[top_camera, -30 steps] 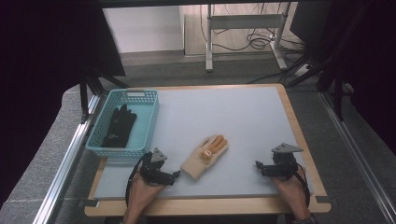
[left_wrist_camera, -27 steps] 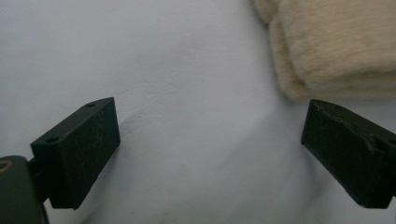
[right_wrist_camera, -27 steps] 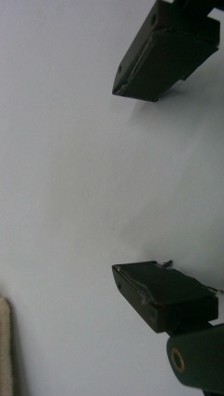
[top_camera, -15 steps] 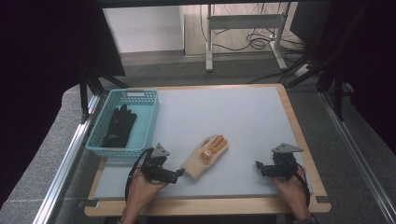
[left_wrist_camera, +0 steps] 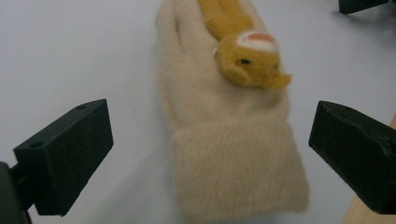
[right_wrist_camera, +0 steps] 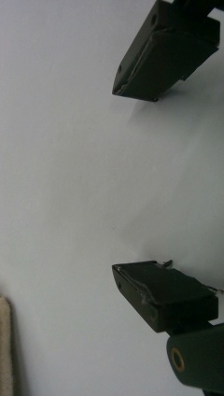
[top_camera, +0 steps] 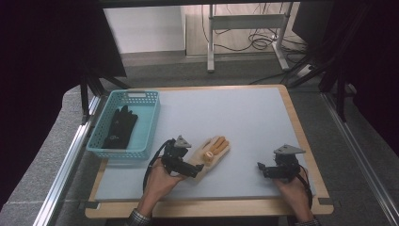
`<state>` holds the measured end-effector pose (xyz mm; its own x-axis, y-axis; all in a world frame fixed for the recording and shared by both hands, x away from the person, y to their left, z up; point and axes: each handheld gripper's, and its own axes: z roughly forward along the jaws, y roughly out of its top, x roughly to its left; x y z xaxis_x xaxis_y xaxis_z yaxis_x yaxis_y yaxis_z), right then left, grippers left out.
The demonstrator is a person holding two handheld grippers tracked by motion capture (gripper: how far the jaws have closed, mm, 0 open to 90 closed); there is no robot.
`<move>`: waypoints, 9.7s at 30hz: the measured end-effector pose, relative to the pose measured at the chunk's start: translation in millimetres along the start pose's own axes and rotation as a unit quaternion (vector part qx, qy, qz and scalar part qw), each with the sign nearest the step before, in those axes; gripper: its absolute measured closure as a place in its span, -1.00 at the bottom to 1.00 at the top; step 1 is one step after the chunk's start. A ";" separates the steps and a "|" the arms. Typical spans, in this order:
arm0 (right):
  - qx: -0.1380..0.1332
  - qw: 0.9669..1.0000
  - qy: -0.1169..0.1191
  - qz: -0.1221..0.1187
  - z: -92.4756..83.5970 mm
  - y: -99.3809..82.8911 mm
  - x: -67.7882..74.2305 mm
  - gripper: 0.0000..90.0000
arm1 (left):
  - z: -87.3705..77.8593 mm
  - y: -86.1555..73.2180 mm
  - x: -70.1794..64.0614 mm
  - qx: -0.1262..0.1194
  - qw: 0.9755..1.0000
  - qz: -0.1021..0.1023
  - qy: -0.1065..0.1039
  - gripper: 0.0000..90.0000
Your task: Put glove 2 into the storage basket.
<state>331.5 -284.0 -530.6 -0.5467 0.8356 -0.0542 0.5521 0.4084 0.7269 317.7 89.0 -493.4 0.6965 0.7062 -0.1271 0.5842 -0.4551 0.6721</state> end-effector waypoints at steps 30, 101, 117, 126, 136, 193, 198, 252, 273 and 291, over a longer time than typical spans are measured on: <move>0.000 1.000 0.000 -0.001 0.0 -0.1 0.0 -0.73 | 37.4 5.5 -14.1 0.059 0.997 0.031 0.025 0.53; -0.001 1.000 0.001 0.000 -0.1 -0.2 0.0 -0.73 | -50.1 10.0 211.3 0.153 0.943 -0.202 0.216 0.47; -0.001 1.000 0.001 0.000 -0.1 -0.2 0.0 -0.73 | -21.6 6.5 225.3 0.191 0.942 -0.201 0.188 -0.14; -0.001 1.000 0.001 0.000 -0.1 -0.2 0.0 -0.73 | -49.8 7.8 222.7 0.171 0.948 -0.215 0.161 -0.76; -0.001 1.000 0.001 0.000 -0.1 -0.2 0.0 -0.73 | -99.9 17.2 217.1 0.101 0.955 -0.201 0.196 0.06; -0.001 1.000 0.001 0.000 -0.1 -0.2 0.0 -0.73 | -81.3 -7.6 234.8 0.090 0.941 -0.224 0.238 0.60; -0.001 1.000 0.001 0.000 -0.1 -0.2 0.0 -0.73 | -90.1 -8.8 233.5 0.073 0.943 -0.227 0.232 0.52; -0.001 1.000 0.001 0.000 -0.1 -0.2 0.0 -0.73 | -123.7 -9.3 181.3 -0.043 0.971 -0.167 0.165 -0.83; -0.001 1.000 0.001 -0.001 -0.1 -0.3 0.0 -0.73 | -126.1 -9.0 148.6 -0.059 0.978 -0.132 0.150 -1.00; -0.001 1.000 0.001 -0.001 -0.1 -0.3 0.0 -0.73 | -123.8 -10.9 124.2 -0.069 0.981 -0.104 0.148 -1.00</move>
<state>331.3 -284.1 -530.7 -0.5483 0.8346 -0.0541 0.5501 0.4086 0.7283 346.2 248.8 -426.2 0.4045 0.9120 -0.0681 0.6244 -0.2211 0.7491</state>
